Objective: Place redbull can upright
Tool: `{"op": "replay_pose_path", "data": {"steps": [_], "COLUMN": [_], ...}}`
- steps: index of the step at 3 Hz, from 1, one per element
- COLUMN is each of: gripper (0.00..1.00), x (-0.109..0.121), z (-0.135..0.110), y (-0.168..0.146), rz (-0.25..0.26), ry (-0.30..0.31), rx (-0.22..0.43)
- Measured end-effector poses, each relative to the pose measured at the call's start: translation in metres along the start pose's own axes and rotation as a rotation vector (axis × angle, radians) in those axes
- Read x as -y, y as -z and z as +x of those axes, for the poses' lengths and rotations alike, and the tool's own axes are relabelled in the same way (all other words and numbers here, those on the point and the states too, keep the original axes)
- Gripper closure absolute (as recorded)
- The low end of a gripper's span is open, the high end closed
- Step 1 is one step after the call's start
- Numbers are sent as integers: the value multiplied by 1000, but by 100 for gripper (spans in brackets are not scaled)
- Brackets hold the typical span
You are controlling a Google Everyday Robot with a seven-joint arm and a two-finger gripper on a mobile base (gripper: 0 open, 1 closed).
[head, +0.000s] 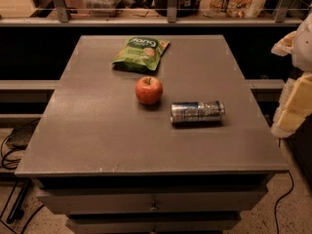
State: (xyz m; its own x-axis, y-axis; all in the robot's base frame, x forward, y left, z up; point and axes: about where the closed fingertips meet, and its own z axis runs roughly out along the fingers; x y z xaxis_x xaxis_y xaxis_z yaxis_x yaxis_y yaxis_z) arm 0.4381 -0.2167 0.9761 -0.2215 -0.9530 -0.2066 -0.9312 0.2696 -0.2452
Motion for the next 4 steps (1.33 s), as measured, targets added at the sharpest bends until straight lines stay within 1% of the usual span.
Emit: {"op": "replay_pose_path", "data": {"steps": [1, 2, 3, 4], "gripper": [0, 0, 0, 0], "x": [0, 4, 5, 3], "z": [0, -8, -39, -81], "y": [0, -2, -18, -45], "rz": [0, 16, 7, -29], "ry": [0, 18, 81, 157], "rx": [0, -37, -64, -71]}}
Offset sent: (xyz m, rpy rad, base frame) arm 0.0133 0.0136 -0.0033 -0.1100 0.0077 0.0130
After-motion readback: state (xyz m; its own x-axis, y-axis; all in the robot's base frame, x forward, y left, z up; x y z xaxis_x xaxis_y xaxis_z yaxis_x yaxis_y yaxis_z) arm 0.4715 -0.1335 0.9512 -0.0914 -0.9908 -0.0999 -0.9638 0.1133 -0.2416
